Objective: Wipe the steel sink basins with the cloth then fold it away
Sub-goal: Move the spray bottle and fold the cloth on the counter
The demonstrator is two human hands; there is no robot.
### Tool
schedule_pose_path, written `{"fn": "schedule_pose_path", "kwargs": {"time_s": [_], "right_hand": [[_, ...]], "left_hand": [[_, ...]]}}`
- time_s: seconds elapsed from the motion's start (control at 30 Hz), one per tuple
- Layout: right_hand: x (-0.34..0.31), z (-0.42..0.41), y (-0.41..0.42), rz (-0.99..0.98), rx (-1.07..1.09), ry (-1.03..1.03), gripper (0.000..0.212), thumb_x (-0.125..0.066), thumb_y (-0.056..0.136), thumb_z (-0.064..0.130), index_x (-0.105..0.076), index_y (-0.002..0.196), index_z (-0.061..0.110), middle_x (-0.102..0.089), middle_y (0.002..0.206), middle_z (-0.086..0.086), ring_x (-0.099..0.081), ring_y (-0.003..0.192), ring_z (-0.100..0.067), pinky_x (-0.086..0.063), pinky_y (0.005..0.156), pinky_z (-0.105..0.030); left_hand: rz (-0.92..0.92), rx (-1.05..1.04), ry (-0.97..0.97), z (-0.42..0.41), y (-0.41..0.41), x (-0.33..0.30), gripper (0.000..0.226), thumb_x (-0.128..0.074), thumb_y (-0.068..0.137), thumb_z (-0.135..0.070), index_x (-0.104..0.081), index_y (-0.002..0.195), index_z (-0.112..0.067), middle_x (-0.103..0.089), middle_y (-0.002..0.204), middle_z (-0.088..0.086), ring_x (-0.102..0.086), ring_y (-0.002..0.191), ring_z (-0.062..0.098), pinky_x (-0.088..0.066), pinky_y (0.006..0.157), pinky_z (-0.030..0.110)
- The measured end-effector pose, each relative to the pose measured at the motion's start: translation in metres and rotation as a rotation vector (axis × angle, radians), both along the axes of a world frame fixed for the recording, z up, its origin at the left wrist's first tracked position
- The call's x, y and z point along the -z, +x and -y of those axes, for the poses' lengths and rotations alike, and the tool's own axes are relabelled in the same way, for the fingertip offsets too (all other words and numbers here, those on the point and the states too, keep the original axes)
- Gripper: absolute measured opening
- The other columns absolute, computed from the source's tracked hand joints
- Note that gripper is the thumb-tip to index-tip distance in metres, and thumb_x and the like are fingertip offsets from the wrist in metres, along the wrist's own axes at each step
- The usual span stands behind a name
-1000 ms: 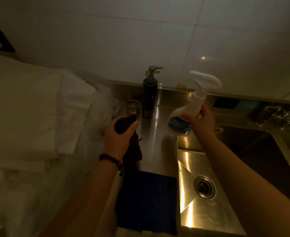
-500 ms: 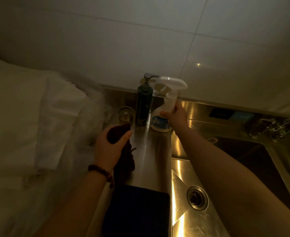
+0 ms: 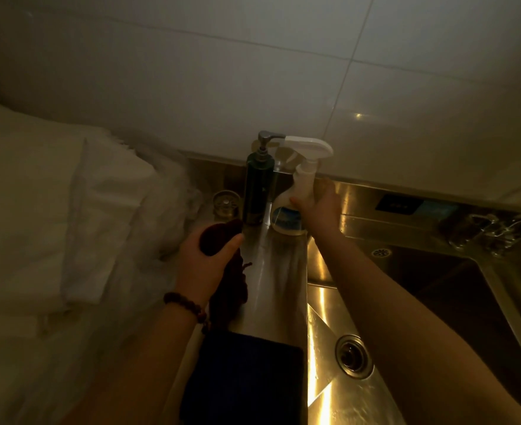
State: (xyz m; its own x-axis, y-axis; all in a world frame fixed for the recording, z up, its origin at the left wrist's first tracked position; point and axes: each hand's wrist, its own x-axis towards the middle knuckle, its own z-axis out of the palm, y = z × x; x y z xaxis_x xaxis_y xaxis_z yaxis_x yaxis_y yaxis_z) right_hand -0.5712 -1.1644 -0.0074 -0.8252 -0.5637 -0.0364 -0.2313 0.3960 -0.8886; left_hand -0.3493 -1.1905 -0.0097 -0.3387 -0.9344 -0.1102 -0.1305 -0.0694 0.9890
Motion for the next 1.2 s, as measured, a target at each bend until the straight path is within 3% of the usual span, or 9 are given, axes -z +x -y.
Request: {"fn": "schedule_pose_path", "kwargs": {"time_s": [0.07, 0.17, 0.3, 0.47, 0.6, 0.67, 0.8, 1.0, 1.2], "right_hand": [[-0.018, -0.019, 0.027, 0.028, -0.04, -0.087, 0.042, -0.07, 0.082, 0.026, -0.051, 0.118, 0.018, -0.056, 0.115, -0.004, -0.056, 0.103, -0.017, -0.05, 0.074, -0.026], [-0.037, -0.048, 0.076, 0.166, -0.374, -0.072, 0.009, -0.059, 0.091, 0.026, -0.059, 0.095, 0.018, -0.062, 0.096, -0.003, -0.062, 0.092, -0.018, -0.054, 0.079, -0.031], [-0.044, -0.066, 0.097, 0.379, -0.491, -0.059, 0.019, -0.061, 0.089, 0.024, -0.06, 0.104, 0.013, -0.063, 0.107, -0.006, -0.063, 0.1, -0.019, -0.055, 0.086, -0.035], [-0.041, -0.084, 0.1, 0.563, -0.418, -0.205, 0.034, -0.069, 0.082, 0.018, -0.059, 0.115, 0.016, -0.062, 0.118, -0.008, -0.062, 0.108, -0.025, -0.054, 0.09, -0.044], [-0.045, -0.093, 0.105, 0.583, -0.4, -0.243, 0.038, -0.068, 0.083, 0.018, -0.059, 0.121, 0.016, -0.063, 0.119, -0.006, -0.062, 0.109, -0.025, -0.053, 0.09, -0.046], [-0.048, -0.097, 0.106, 0.538, -0.347, -0.278, 0.024, -0.064, 0.086, 0.013, -0.064, 0.11, 0.01, -0.066, 0.111, -0.007, -0.065, 0.103, -0.024, -0.055, 0.087, -0.042], [-0.052, -0.107, 0.1, 0.547, -0.237, -0.334, 0.007, -0.058, 0.089, 0.007, -0.063, 0.087, 0.004, -0.068, 0.098, -0.01, -0.068, 0.092, -0.021, -0.058, 0.079, -0.034], [-0.054, -0.119, 0.094, 0.522, -0.21, -0.403, 0.007, -0.054, 0.091, 0.009, -0.059, 0.089, 0.004, -0.068, 0.098, -0.013, -0.069, 0.091, -0.022, -0.058, 0.08, -0.036], [-0.051, -0.122, 0.084, 0.459, -0.157, -0.393, 0.008, -0.051, 0.094, 0.01, -0.058, 0.09, 0.008, -0.063, 0.1, -0.015, -0.065, 0.095, -0.026, -0.057, 0.077, -0.038]], "left_hand": [[-0.011, 0.051, -0.022, -0.003, 0.0, -0.005, 0.037, -0.075, 0.076, -0.025, -0.06, 0.11, -0.026, -0.061, 0.102, -0.01, -0.059, 0.091, 0.002, -0.046, 0.066, 0.015], [-0.003, 0.209, -0.111, -0.01, -0.002, -0.014, 0.038, -0.074, 0.078, -0.017, -0.056, 0.104, -0.039, -0.058, 0.102, -0.018, -0.055, 0.094, -0.005, -0.047, 0.076, 0.015], [0.043, 0.397, -0.183, -0.016, -0.006, -0.022, 0.05, -0.069, 0.083, -0.016, -0.05, 0.127, -0.03, -0.054, 0.119, -0.012, -0.052, 0.107, 0.0, -0.047, 0.083, 0.015], [0.128, 0.585, -0.281, -0.024, -0.007, -0.03, 0.077, -0.071, 0.082, -0.016, -0.026, 0.145, -0.027, -0.045, 0.124, -0.015, -0.045, 0.097, -0.014, -0.038, 0.073, -0.005], [0.132, 0.631, -0.299, -0.032, -0.012, -0.027, 0.104, -0.08, 0.072, -0.022, -0.011, 0.149, -0.032, -0.038, 0.136, -0.017, -0.043, 0.118, -0.003, -0.042, 0.084, 0.005], [0.127, 0.599, -0.34, -0.035, -0.017, -0.025, 0.092, -0.078, 0.074, -0.02, -0.02, 0.145, -0.034, -0.04, 0.136, -0.013, -0.045, 0.119, 0.002, -0.044, 0.089, 0.014], [0.158, 0.698, -0.348, -0.034, -0.015, -0.035, 0.076, -0.066, 0.084, -0.007, -0.026, 0.143, -0.032, -0.049, 0.125, -0.01, -0.057, 0.101, 0.0, -0.049, 0.073, 0.008], [0.126, 0.745, -0.268, -0.026, -0.015, -0.048, 0.062, -0.054, 0.091, -0.004, -0.034, 0.143, -0.03, -0.036, 0.129, 0.0, -0.051, 0.101, 0.012, -0.047, 0.07, 0.005], [0.057, 0.671, -0.114, -0.009, -0.005, -0.058, 0.03, -0.047, 0.095, -0.01, -0.057, 0.112, -0.034, -0.061, 0.108, 0.001, -0.062, 0.099, 0.021, -0.054, 0.087, 0.035]]}}
